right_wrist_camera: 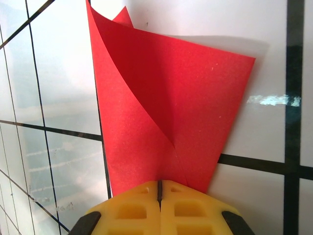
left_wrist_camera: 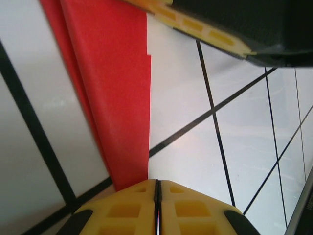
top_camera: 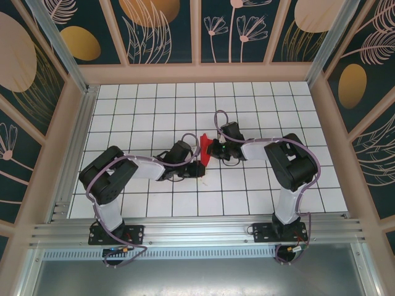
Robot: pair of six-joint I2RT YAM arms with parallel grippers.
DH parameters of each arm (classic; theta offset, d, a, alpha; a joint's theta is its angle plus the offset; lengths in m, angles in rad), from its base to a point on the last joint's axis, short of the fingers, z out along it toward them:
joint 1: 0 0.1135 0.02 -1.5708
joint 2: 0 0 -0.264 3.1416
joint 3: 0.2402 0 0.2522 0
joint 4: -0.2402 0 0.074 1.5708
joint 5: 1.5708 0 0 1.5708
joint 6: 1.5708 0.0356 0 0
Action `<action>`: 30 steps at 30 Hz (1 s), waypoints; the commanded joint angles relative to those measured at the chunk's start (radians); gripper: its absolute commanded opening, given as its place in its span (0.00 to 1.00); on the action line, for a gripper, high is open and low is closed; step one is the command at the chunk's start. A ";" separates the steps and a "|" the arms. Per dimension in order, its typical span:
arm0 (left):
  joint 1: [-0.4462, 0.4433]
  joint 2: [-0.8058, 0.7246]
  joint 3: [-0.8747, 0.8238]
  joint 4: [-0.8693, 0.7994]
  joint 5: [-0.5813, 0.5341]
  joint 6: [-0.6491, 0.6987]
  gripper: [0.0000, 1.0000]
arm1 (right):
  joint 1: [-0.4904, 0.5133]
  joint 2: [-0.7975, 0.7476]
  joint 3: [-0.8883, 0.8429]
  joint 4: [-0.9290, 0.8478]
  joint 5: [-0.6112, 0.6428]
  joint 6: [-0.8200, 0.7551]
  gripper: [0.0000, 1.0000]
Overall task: Fold a paper plane with a square sheet of paper (pick it up from the middle)
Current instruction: Fold the wing for the fifth time at the center of the table.
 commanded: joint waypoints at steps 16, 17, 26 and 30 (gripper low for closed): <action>-0.042 -0.167 -0.005 -0.118 -0.058 -0.038 0.15 | -0.002 0.112 -0.024 -0.124 0.108 0.012 0.02; -0.039 -0.177 0.014 -0.138 -0.098 -0.036 0.16 | -0.001 0.112 -0.025 -0.125 0.108 0.010 0.02; -0.008 -0.090 0.115 -0.214 -0.246 -0.029 0.17 | -0.002 0.126 -0.028 -0.117 0.103 0.009 0.02; -0.007 -0.013 0.140 -0.192 -0.203 -0.031 0.15 | -0.002 0.125 -0.027 -0.117 0.102 0.008 0.02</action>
